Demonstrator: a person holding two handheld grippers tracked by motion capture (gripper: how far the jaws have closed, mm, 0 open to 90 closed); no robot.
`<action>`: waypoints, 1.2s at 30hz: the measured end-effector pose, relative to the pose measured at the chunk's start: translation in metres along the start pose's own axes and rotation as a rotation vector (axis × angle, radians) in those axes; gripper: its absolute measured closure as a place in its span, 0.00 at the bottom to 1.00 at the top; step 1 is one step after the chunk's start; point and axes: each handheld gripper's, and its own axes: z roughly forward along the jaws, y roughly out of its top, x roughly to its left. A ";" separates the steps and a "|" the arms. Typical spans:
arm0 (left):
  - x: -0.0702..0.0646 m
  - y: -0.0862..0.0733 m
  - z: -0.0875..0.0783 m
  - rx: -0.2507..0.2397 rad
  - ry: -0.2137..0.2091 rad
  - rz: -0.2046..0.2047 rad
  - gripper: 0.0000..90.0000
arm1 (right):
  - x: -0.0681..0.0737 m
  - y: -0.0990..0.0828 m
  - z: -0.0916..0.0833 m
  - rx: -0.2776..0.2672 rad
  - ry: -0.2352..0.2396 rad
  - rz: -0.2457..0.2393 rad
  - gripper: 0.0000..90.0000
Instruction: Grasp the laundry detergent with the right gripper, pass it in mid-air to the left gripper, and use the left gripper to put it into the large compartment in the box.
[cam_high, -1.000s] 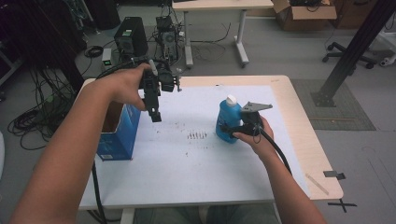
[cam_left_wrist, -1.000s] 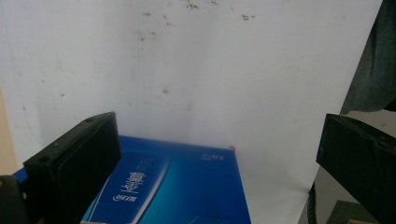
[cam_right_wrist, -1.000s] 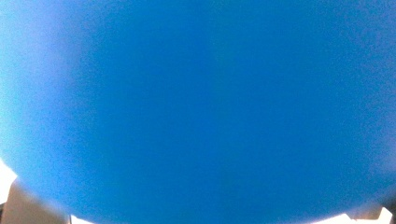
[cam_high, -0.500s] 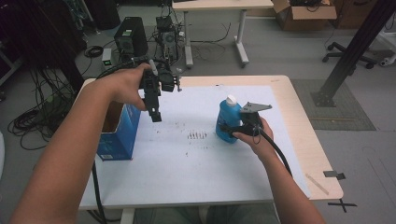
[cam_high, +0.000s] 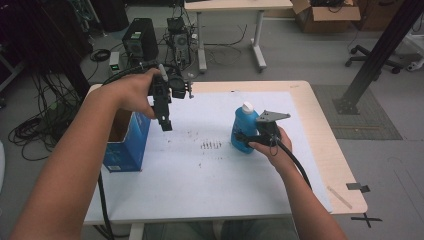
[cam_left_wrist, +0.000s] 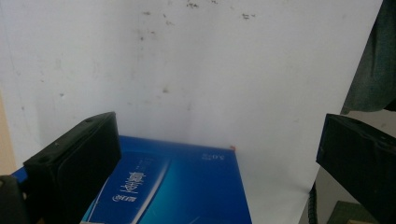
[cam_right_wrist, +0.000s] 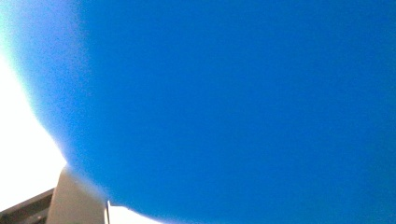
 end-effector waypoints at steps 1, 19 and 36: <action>0.000 0.000 0.000 0.002 -0.001 0.003 0.00 | 0.000 -0.001 0.000 0.000 0.001 0.002 0.33; -0.001 0.003 0.000 -0.001 0.000 0.006 0.00 | 0.004 -0.003 0.000 -0.023 -0.009 -0.095 0.51; -0.008 0.003 -0.012 -0.007 0.013 0.017 0.00 | 0.024 0.043 -0.045 0.008 0.187 -0.196 0.52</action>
